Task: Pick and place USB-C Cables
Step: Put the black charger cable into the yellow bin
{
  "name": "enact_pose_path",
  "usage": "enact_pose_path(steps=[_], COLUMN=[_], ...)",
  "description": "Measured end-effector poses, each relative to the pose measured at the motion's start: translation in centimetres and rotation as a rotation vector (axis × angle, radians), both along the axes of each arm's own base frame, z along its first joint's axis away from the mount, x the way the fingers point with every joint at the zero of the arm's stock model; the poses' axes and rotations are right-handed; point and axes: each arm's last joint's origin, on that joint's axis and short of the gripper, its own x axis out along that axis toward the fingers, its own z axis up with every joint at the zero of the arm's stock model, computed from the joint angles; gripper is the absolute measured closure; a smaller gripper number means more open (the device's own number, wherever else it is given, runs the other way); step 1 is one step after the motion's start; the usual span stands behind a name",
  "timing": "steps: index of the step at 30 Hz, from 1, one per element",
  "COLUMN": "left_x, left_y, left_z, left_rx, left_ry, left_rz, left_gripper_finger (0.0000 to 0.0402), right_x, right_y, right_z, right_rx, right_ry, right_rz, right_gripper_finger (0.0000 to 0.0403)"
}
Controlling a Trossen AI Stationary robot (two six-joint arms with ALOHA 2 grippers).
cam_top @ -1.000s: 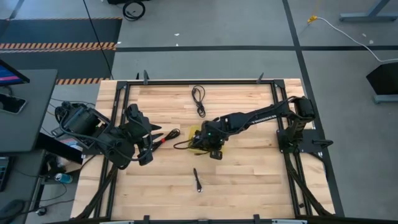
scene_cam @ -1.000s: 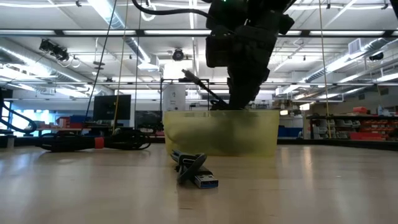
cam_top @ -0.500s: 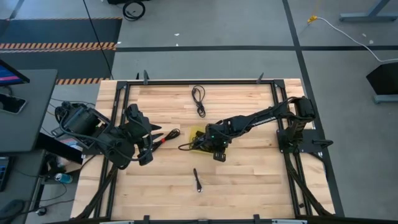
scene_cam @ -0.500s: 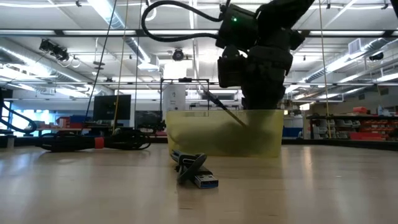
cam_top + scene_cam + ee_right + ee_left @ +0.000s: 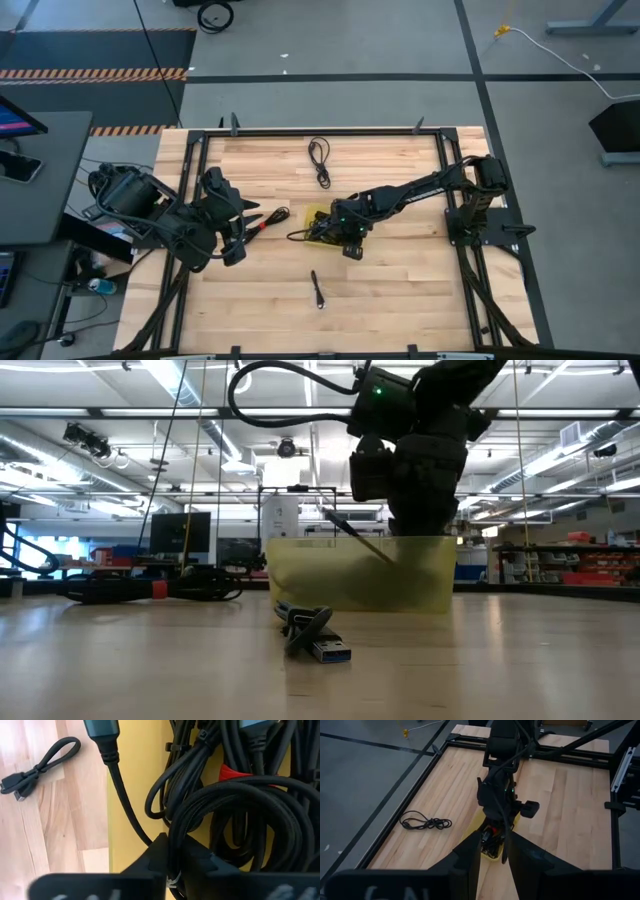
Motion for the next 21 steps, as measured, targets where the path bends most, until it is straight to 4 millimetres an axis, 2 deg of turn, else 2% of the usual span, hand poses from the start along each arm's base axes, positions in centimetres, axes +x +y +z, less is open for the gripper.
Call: enact_pose_path(steps=[4, 8, 15, 21], left_x=[0.0, 0.0, 0.0, 0.0], left_y=[0.0, 0.0, 0.0, 0.0], left_z=[0.0, 0.0, 0.0, 0.0], left_rx=[0.0, 0.001, 0.001, 0.001], left_ry=[0.0, 0.0, 0.0, 0.0], left_rz=[0.0, 0.0, 0.0, 0.0], left_gripper_finger=[0.0299, 0.0299, 0.0299, 0.0299], right_x=[0.0, 0.6, 2.2, 2.8], right_y=[0.0, 0.2, 0.3, 0.4], right_z=[0.0, 1.3, 5.1, 7.6], right_rx=[0.021, 0.046, 0.057, 0.031], right_ry=[0.012, -0.019, -0.09, -0.108], right_rz=[-0.034, -0.034, 0.007, 0.047], right_gripper_finger=[0.0283, 0.025, 0.0245, 0.0244])
